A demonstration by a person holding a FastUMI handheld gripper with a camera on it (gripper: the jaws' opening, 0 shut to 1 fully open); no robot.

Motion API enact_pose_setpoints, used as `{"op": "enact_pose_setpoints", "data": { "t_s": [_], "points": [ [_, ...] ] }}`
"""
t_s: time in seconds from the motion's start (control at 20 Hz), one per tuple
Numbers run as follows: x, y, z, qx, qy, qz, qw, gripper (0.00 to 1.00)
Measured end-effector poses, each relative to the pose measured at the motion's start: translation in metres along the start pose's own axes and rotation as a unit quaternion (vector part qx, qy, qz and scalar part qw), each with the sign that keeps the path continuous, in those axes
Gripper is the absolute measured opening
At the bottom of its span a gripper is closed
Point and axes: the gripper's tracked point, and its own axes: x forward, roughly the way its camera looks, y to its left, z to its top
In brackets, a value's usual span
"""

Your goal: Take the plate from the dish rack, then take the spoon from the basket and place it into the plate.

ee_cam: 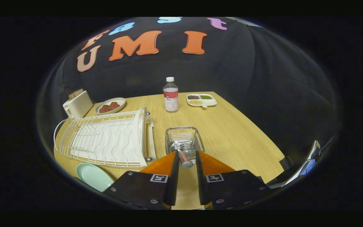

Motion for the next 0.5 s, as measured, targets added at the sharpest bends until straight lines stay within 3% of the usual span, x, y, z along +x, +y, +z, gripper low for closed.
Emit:
{"op": "enact_pose_setpoints", "data": {
  "t_s": [0.1, 0.2, 0.5],
  "points": [
    [-0.003, 0.009, 0.0, 0.008, 0.006, 0.02, 1.0, 0.18],
    [-0.004, 0.003, 0.002, -0.004, 0.002, 0.007, 1.0, 0.1],
    [-0.031, -0.006, 0.009, -0.001, -0.013, -0.004, 1.0, 0.08]
  ]
}}
